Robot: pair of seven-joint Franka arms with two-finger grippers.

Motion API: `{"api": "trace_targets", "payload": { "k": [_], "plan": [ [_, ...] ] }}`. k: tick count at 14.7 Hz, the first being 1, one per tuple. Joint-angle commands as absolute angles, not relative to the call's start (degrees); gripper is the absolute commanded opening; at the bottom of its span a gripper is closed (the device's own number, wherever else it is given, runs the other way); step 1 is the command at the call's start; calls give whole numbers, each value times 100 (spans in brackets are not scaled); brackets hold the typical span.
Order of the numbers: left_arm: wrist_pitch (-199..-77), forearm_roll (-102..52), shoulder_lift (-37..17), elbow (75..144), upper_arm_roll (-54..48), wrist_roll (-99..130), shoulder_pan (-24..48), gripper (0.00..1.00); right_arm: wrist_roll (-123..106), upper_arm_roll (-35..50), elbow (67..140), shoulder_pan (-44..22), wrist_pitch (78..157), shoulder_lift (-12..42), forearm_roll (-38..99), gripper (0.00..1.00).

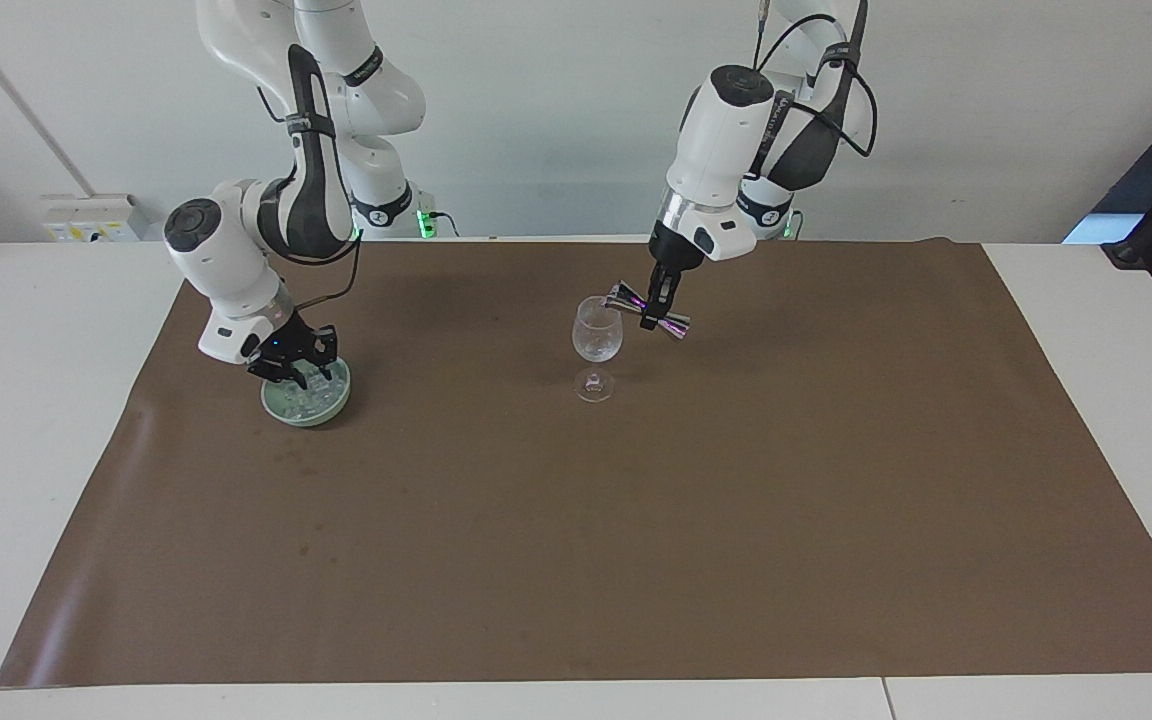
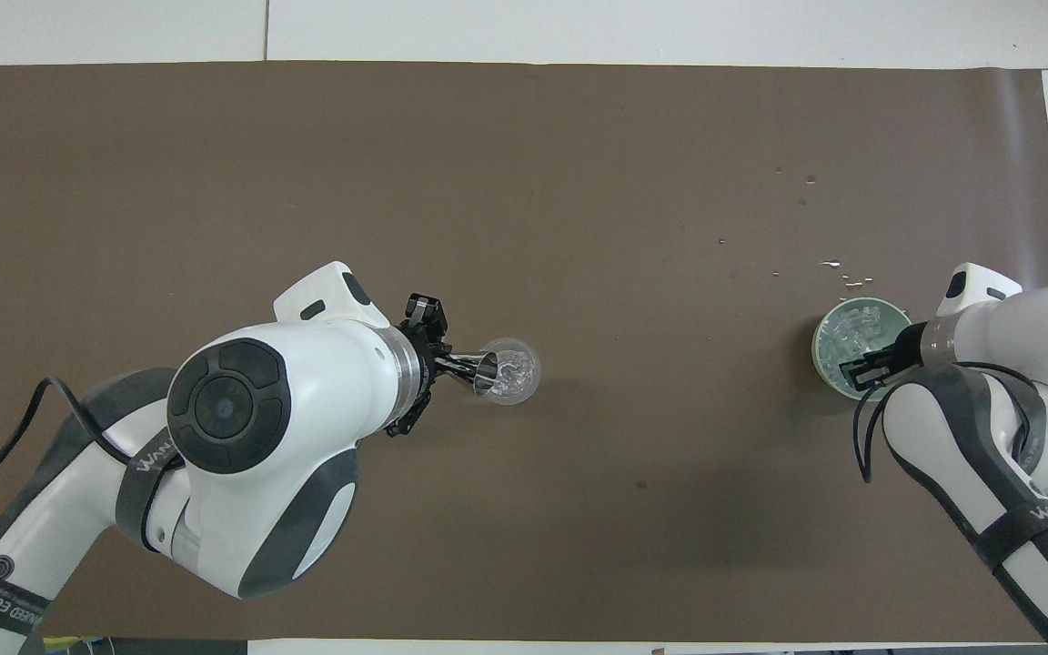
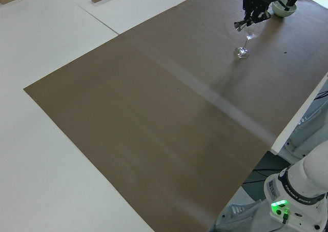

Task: Pour wine and add ice with both arms
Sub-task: 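Tilt the jigger over the glass while the right gripper grasps ice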

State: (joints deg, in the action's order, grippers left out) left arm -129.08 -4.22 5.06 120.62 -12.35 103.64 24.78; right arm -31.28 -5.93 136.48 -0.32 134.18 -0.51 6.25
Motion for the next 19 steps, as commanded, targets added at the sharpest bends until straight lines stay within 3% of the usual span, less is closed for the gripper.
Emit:
{"api": "trace_targets", "payload": {
  "k": [1,3,4,7,11,19],
  "plan": [
    [-12735,217,404,11857,-1195,10739,2697,0,-3296,-554,13799,0,13491,-202,756,18],
    [-12718,587,396,11839,-1195,10889,2768,0,-3296,-554,13781,-17,13483,-202,756,3],
    [-12700,676,404,11839,-1195,10898,2847,0,-3296,-554,13755,-18,13456,-202,756,0],
    [-12630,1263,422,11839,-1204,11179,2987,0,-3296,-554,13370,-26,13028,-184,756,0],
    [-12577,1792,439,11830,-1256,11381,3103,0,-3244,-554,12456,-35,11807,-237,756,0],
    [-12515,2286,343,11531,-1345,12082,3103,0,-2243,-273,11138,-123,10075,-650,747,0]
  ]
}}
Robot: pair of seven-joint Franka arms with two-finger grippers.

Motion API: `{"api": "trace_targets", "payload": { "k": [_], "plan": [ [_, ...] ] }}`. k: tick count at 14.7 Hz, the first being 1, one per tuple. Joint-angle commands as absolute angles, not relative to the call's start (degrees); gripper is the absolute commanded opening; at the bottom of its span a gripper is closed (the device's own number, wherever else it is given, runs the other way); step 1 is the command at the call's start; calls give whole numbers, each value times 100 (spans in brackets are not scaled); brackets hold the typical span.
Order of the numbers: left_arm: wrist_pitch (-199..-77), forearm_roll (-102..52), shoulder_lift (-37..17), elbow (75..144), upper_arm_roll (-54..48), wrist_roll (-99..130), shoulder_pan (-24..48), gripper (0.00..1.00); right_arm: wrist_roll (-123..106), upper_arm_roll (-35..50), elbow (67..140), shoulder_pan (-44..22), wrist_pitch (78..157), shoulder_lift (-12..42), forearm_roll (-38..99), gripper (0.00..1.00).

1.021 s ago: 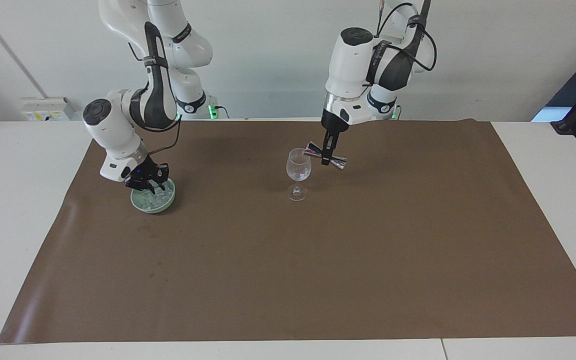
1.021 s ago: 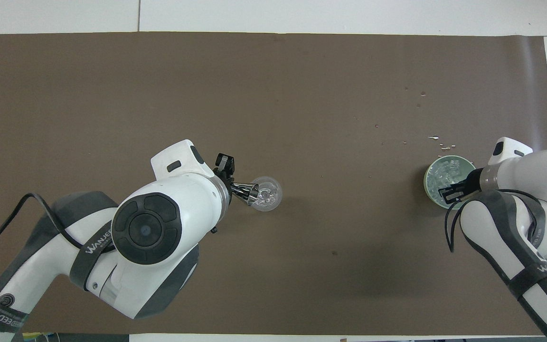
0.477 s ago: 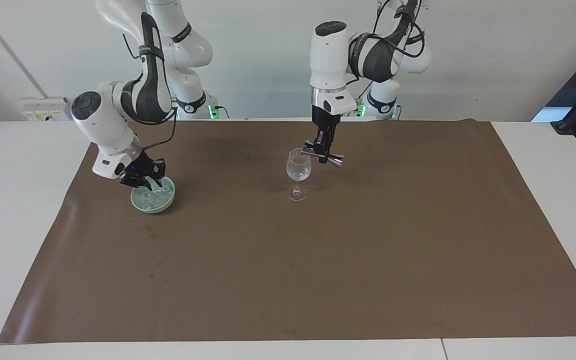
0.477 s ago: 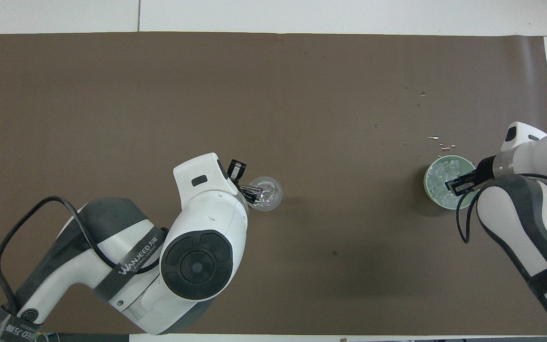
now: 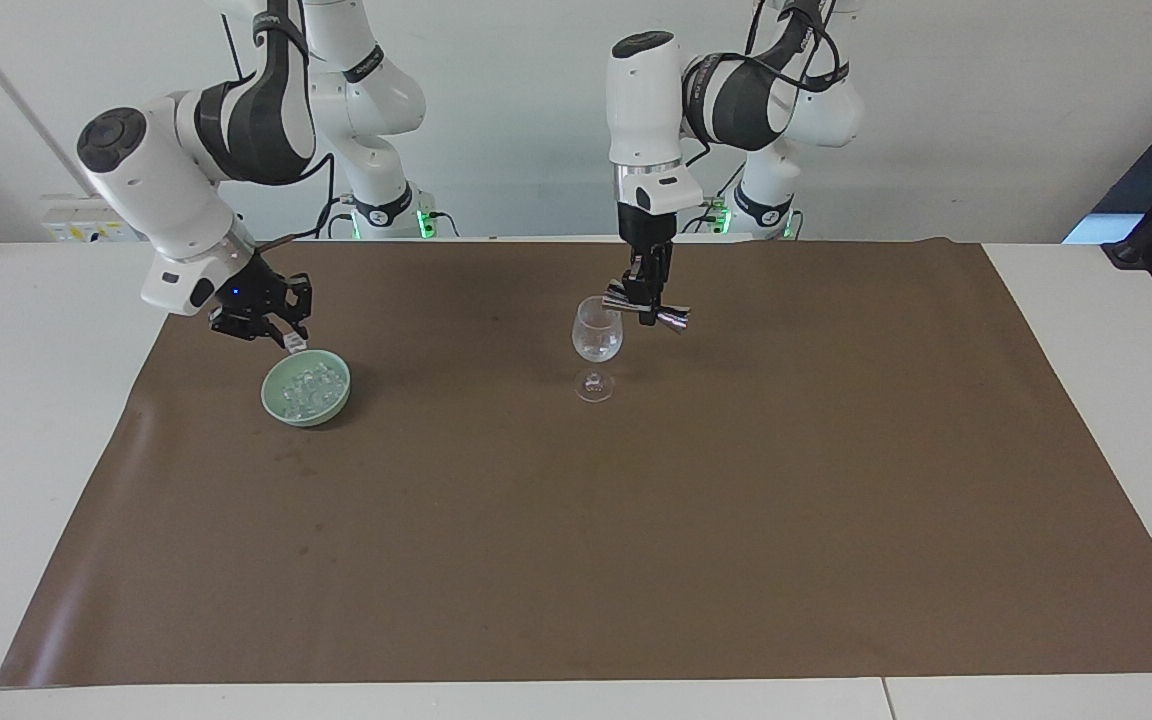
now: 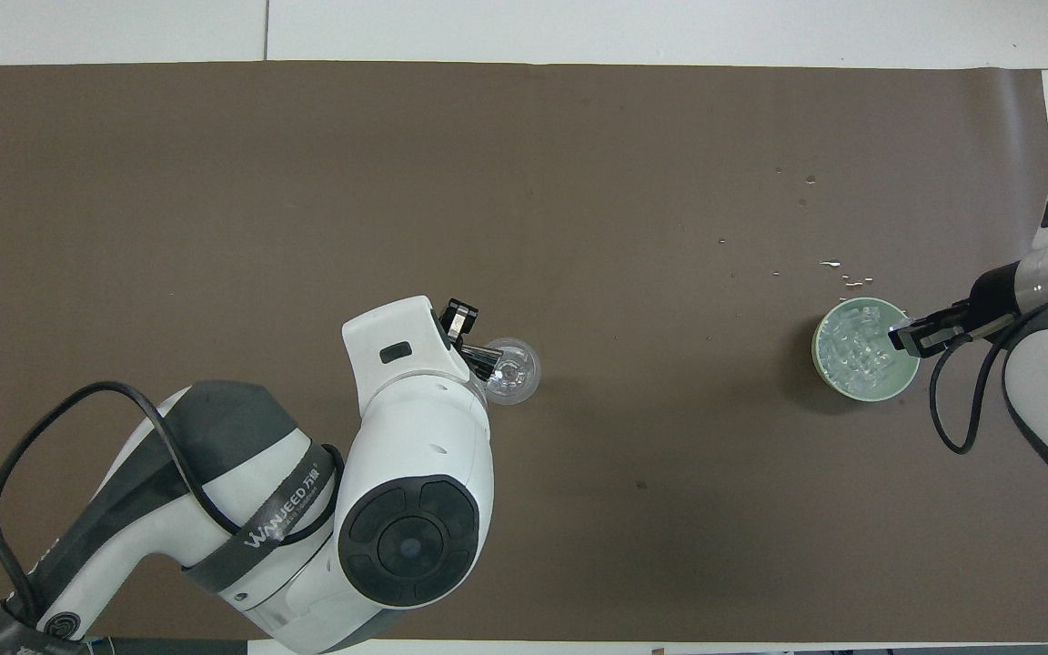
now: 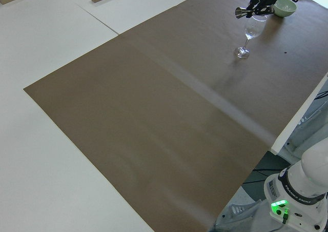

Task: Pour wine and add ice with both arms
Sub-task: 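Tilt the jigger over the glass while the right gripper grasps ice, then lift ice with the right gripper while the left gripper carries the jigger back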

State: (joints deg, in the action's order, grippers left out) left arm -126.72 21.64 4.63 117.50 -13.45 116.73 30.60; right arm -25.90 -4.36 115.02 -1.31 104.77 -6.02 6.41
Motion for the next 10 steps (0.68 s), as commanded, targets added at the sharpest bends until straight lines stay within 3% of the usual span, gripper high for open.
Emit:
{"api": "trace_targets", "payload": {
  "k": [1,6,10],
  "plan": [
    [-12516,2259,317,11531,-1345,12259,3076,0,-2050,-212,10953,-132,9863,-650,747,0],
    [-12920,-3,316,11610,-1301,11157,2480,0,-689,351,10442,-132,9422,-659,1124,0],
    [-12850,-2079,290,11628,-1301,9513,1707,0,690,1079,10038,-132,9509,-537,1213,0]
  ]
}}
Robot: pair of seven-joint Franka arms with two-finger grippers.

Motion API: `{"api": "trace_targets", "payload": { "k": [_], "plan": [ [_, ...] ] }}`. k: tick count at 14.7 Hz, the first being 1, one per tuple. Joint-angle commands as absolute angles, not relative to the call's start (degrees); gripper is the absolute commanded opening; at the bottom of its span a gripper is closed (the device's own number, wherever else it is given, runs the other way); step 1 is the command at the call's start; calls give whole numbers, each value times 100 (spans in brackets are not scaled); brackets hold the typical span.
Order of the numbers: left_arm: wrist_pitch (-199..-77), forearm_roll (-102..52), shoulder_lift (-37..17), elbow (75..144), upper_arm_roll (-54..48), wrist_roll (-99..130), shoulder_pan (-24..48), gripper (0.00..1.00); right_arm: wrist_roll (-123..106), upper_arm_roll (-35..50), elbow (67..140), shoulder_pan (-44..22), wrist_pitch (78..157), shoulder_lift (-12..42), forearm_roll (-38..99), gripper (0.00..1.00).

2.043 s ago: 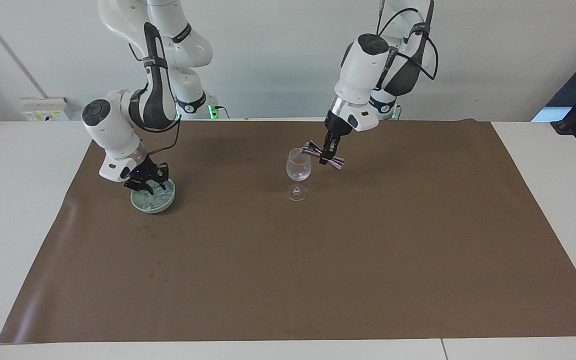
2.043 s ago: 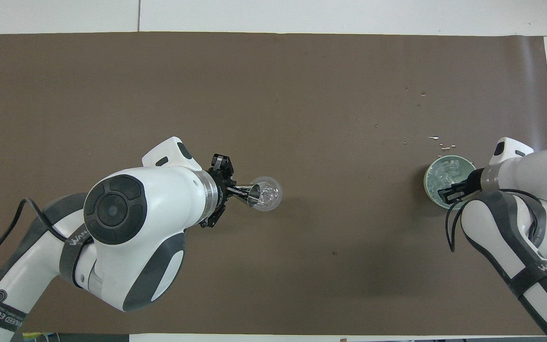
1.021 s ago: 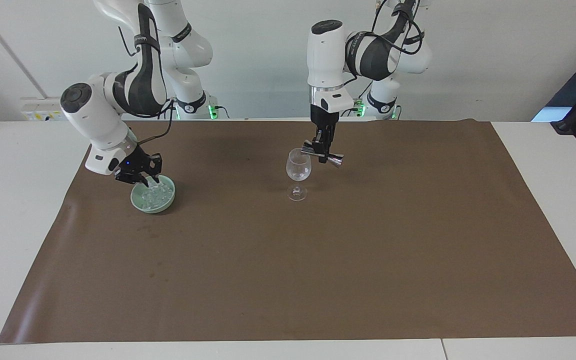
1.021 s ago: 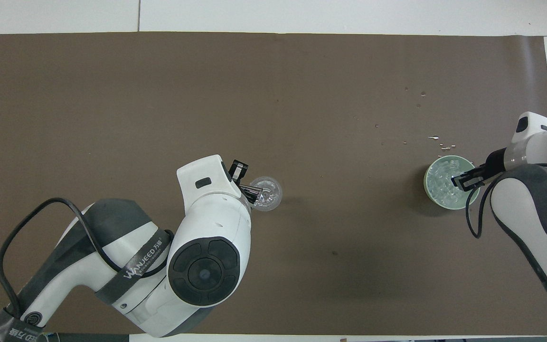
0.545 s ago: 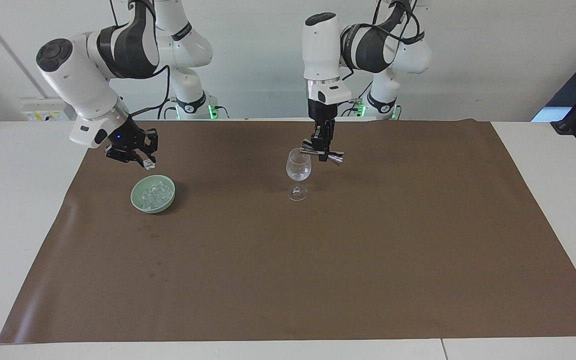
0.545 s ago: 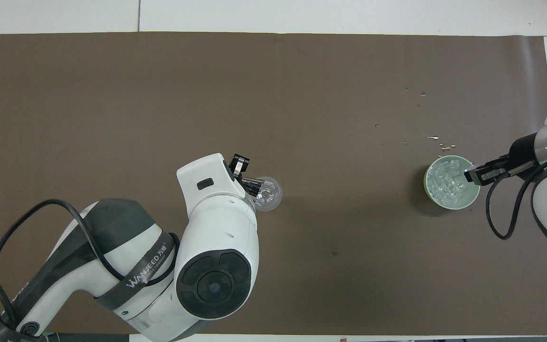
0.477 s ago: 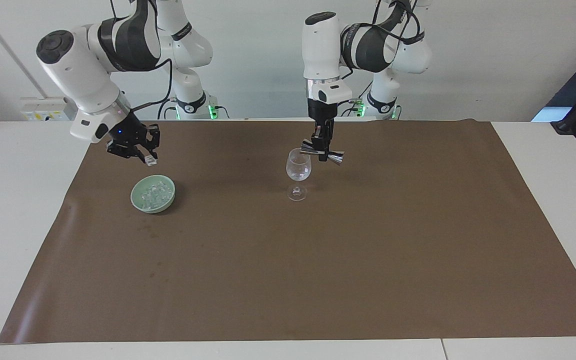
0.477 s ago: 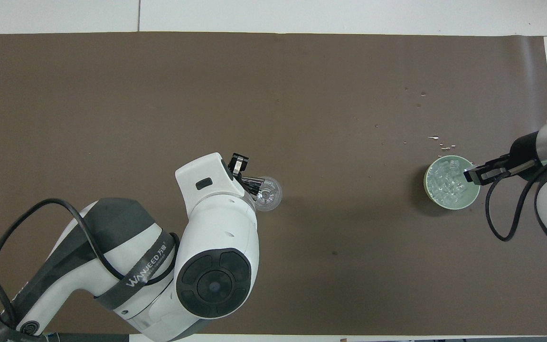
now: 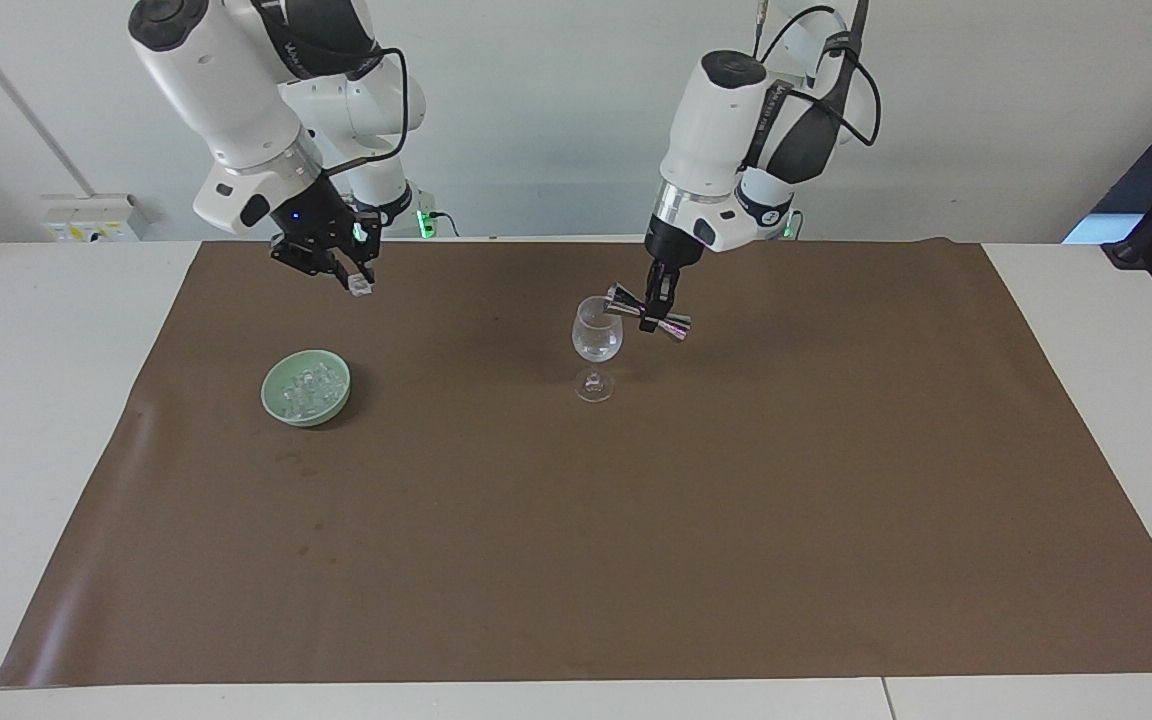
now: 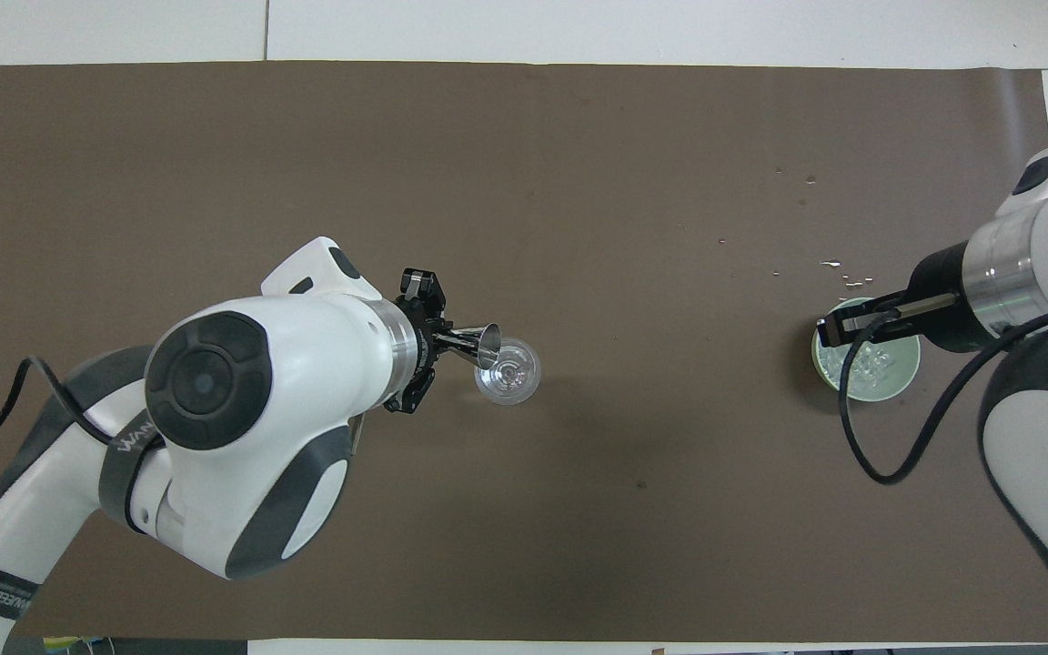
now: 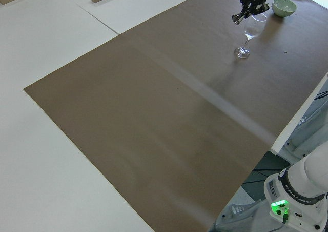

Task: Pour wine and add ice with both arms
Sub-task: 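Lift ice with the right gripper while the left gripper carries the jigger back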

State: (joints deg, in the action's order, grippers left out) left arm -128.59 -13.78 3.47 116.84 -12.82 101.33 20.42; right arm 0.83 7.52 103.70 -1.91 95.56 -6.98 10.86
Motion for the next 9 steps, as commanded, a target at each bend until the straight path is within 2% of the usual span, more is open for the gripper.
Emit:
{"api": "trace_targets", "payload": {
  "k": [1,3,5,9],
  "plan": [
    [-12806,-2527,307,11689,-1301,9110,1531,0,1155,1342,9933,-132,9605,-484,1213,0],
    [-12605,-3581,360,11768,-1301,8239,1040,0,2053,1896,9835,-254,10087,-448,1187,0],
    [-12437,-4373,483,11996,-1301,7597,521,0,2765,1951,9809,-727,10466,-396,1160,0],
    [-12208,-5903,309,12120,-1292,6252,-358,0,4093,1951,9449,-1825,10836,323,381,0]
  ]
}}
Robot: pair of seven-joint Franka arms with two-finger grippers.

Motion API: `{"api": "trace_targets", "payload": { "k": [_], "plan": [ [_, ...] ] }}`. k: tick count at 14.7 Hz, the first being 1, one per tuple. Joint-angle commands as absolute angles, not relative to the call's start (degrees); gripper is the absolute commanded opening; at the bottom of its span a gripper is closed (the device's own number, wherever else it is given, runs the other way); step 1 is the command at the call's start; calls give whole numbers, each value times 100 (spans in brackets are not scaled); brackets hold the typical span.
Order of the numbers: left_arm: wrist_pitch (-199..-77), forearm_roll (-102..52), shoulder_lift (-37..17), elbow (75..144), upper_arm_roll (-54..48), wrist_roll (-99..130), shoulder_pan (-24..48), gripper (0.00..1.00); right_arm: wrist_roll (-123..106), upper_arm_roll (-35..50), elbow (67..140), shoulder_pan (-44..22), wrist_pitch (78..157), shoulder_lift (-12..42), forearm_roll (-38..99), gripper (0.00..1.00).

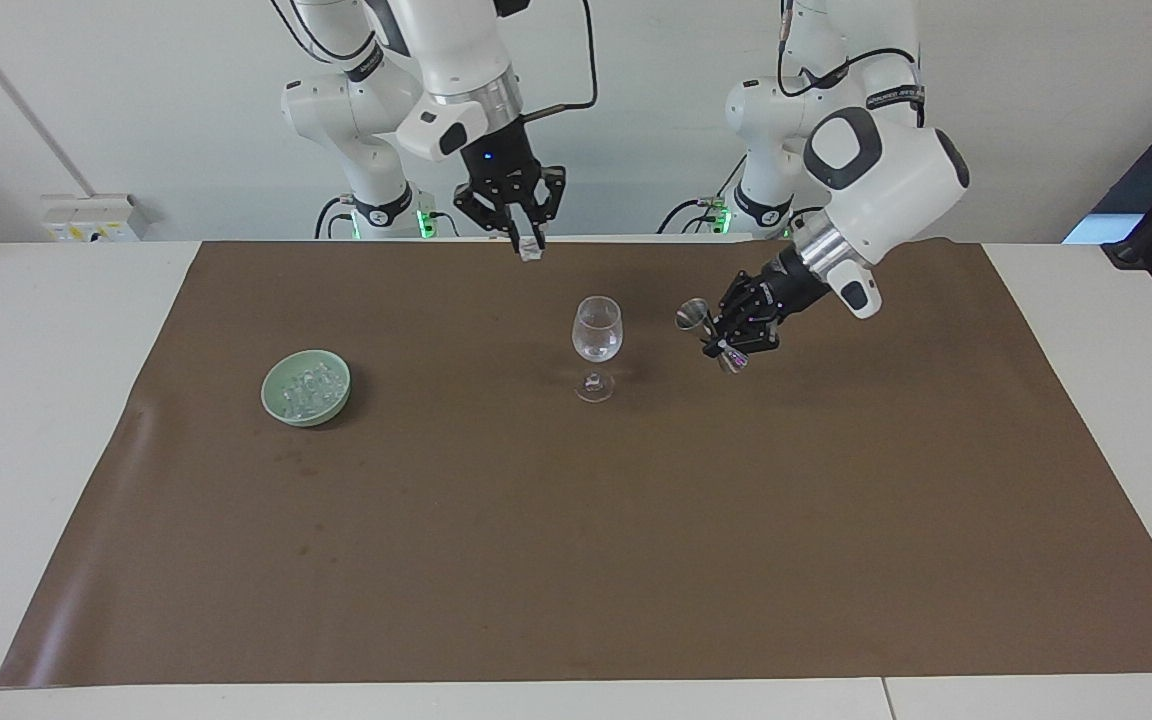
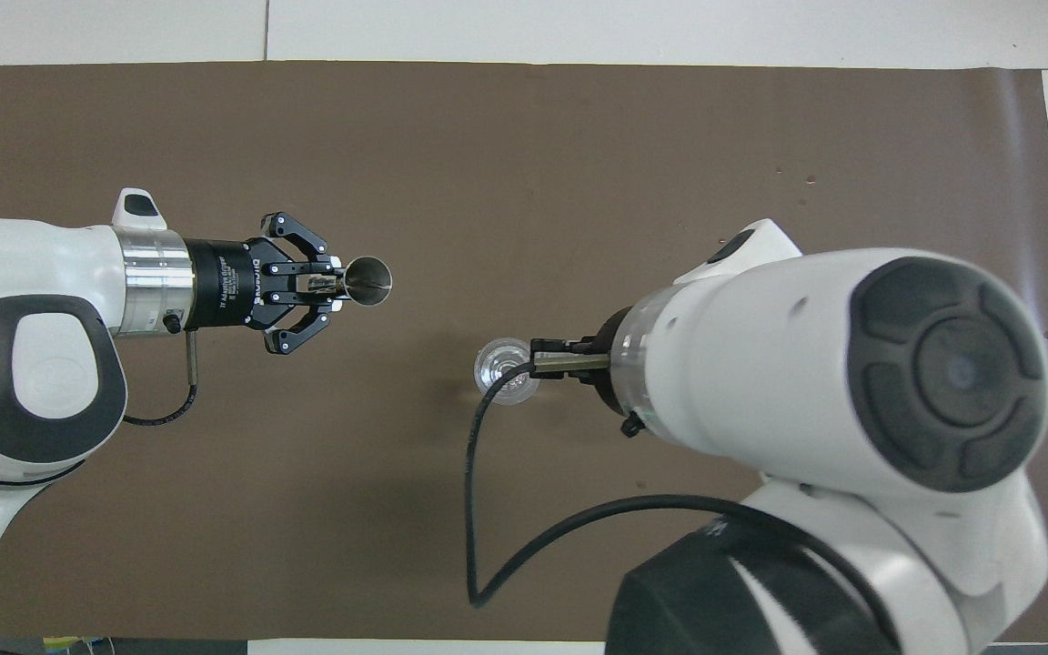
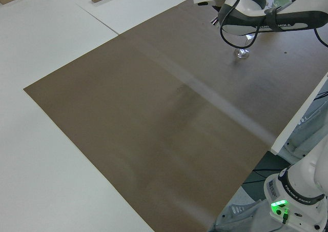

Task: Pour wine and add ice with both arms
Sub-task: 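Lift ice with the right gripper while the left gripper carries the jigger back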

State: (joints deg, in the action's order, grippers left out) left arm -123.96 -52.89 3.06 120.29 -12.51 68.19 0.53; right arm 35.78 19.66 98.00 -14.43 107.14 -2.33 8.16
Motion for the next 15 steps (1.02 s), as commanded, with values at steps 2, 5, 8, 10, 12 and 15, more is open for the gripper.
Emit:
{"api": "trace_targets", "payload": {
  "k": [2,5,8,10,12,15],
  "plan": [
    [-11763,-6379,28,12059,-1301,5829,-964,0,4385,1960,9570,-2004,11073,553,167,0],
    [-11268,-6924,-385,12041,-1301,5590,-1677,0,4438,1960,9843,-2127,11460,703,88,0],
    [-10604,-7259,-1122,11858,-1301,5022,-2387,0,4421,1951,10019,-2118,11602,659,79,0],
    [-10179,-7435,-1589,11690,-1301,4563,-2820,0,4430,1960,10168,-2118,11610,598,79,6],
    [-10178,-7453,-1932,11489,-1292,4535,-3031,0,4438,1951,10187,-2118,11540,580,79,29],
    [-10082,-7462,-2484,11225,-1309,4526,-3390,0,4430,1951,10143,-2092,11540,598,79,80]
  ]
}}
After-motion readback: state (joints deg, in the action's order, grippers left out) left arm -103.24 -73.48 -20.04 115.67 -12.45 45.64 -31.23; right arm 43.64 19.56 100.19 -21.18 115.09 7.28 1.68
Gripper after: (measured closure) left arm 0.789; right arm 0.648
